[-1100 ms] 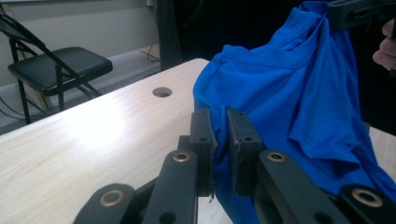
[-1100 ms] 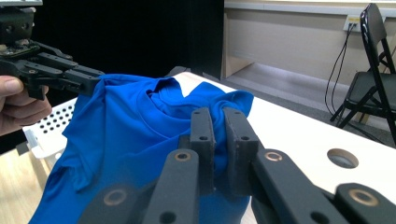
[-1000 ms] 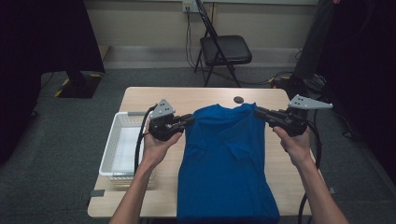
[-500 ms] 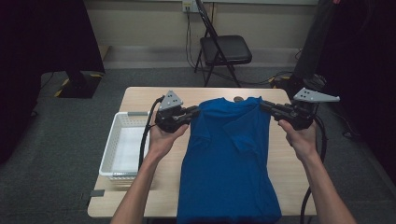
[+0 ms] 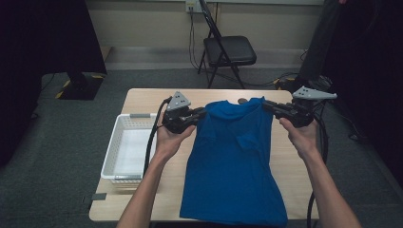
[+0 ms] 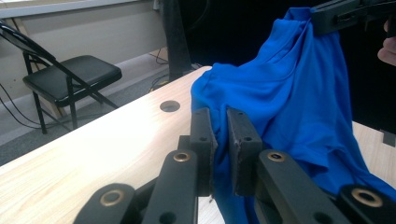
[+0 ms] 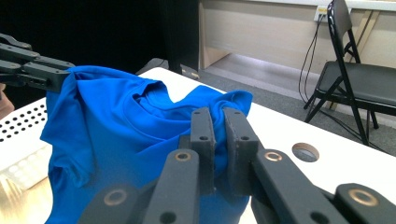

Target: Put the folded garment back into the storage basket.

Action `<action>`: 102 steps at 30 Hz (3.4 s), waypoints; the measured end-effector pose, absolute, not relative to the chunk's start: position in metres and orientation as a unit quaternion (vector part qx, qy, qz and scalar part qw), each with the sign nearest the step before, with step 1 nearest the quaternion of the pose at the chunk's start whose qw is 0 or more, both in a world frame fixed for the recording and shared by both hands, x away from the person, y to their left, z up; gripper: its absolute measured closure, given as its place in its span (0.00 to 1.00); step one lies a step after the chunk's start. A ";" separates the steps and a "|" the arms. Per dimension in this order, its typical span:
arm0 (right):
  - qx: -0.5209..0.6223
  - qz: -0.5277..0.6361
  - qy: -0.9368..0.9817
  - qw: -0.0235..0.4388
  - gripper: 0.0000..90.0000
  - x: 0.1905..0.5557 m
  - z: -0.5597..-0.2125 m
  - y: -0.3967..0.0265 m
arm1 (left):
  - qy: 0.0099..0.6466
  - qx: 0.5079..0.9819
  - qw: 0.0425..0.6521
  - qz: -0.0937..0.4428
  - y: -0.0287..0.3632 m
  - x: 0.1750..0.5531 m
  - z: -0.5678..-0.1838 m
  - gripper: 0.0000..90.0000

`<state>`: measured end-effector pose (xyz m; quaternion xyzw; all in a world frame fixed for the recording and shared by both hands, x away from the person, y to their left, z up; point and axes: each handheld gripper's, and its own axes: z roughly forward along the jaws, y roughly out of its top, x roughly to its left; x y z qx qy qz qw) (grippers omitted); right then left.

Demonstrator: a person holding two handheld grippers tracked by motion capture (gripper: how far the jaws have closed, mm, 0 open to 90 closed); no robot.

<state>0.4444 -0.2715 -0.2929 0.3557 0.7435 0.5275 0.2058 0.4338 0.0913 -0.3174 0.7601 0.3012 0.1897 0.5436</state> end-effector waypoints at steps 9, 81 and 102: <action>0.354 0.517 0.757 0.187 0.93 0.449 -0.312 -0.270 | 0.305 0.764 0.540 0.178 0.095 0.434 -0.337 0.92; 0.353 0.399 0.843 0.081 0.62 0.330 -0.482 -0.278 | 0.302 0.860 0.405 0.071 0.095 0.341 -0.483 0.56; 0.404 0.385 0.823 0.107 0.53 0.376 -0.482 -0.288 | 0.320 0.860 0.390 0.080 0.084 0.371 -0.481 0.42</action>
